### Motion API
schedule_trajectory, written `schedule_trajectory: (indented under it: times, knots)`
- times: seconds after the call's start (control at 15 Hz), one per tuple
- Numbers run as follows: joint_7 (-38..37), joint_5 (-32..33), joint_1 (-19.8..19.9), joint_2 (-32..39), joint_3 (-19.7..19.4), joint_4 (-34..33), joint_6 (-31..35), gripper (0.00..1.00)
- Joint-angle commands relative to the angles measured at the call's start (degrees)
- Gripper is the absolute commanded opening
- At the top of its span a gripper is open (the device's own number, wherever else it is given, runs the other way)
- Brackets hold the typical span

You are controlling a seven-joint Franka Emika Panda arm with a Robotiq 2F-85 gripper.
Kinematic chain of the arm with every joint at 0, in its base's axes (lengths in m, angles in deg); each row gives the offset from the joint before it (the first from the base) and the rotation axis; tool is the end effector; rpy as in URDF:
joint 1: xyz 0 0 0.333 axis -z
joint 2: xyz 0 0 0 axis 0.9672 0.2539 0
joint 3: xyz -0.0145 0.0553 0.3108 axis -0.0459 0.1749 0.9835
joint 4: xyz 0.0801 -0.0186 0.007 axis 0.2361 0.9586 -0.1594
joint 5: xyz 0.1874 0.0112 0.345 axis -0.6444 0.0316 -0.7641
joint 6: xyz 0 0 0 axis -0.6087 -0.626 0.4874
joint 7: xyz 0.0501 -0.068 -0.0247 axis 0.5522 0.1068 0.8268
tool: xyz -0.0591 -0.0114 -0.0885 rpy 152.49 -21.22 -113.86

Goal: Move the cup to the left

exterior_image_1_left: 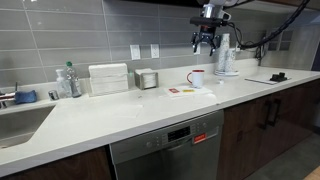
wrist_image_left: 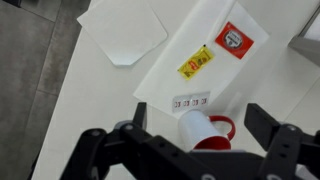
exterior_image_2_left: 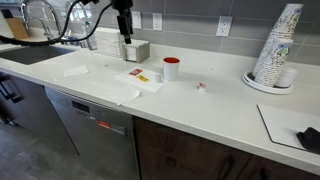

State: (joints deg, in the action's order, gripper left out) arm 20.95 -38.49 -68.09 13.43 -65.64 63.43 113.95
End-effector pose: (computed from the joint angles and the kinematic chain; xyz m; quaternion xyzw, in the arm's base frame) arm 0.5875 -0.1109 0.5023 -0.8522 0.5093 -0.1019 0.0638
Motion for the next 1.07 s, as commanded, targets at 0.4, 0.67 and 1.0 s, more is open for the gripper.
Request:
schedule_trajectory:
  times: [0.4,0.67,1.0]
  knots:
    - [-28.6,8.1,-1.6,15.8,-5.7,-15.3,-1.6,1.0]
    - [-27.5,5.6,-1.0,15.7,-5.7,-14.6,-1.1,1.0]
    - [-28.3,5.0,-1.0,16.6,-5.8,-15.8,-1.1,1.0]
